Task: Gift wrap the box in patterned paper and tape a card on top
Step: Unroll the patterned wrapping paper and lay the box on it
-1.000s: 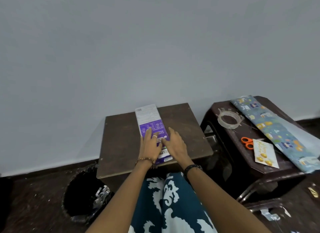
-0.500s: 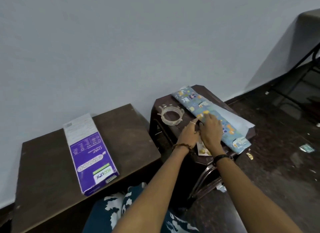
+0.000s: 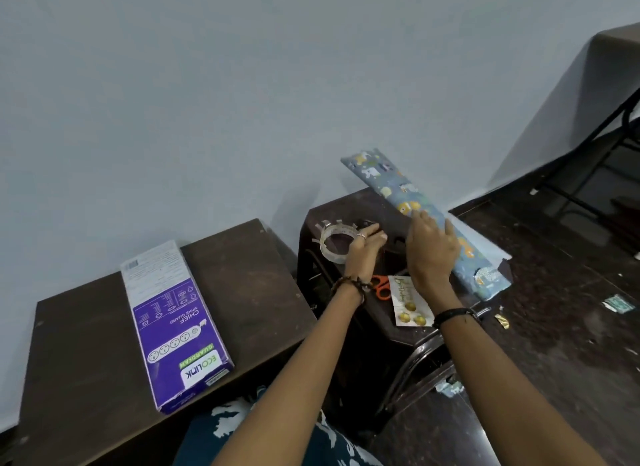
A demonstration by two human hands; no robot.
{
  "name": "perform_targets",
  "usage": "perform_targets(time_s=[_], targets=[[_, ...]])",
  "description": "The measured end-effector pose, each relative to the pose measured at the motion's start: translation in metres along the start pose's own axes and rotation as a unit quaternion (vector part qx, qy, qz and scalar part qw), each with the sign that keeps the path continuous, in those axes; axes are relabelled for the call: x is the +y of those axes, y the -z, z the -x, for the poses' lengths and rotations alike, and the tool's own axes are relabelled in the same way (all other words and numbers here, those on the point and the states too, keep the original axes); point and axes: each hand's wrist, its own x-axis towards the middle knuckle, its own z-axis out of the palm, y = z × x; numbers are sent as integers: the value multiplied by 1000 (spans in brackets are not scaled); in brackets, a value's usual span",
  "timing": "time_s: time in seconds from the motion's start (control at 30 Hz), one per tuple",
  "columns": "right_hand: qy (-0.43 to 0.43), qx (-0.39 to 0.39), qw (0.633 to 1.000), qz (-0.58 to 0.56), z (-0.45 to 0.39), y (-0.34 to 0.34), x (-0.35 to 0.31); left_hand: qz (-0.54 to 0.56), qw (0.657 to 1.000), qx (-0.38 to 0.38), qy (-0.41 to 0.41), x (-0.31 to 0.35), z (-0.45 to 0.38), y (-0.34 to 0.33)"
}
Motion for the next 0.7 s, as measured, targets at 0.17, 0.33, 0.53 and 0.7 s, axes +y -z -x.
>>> perform_targets(time_s=[0.17,0.33,0.53,0.7], targets=[[110,89,989,-45,5,35,-60,223,974,-7,-43,58,16,6],[211,48,964,-155,42,66,-142,167,960,175,-145,74,46,100],[131,-188,913,-338,60,93,-194,192,938,257,-133,62,107,231],[115,-377,790,-470,74,96,-229,173,932,299,-112,52,141,281]])
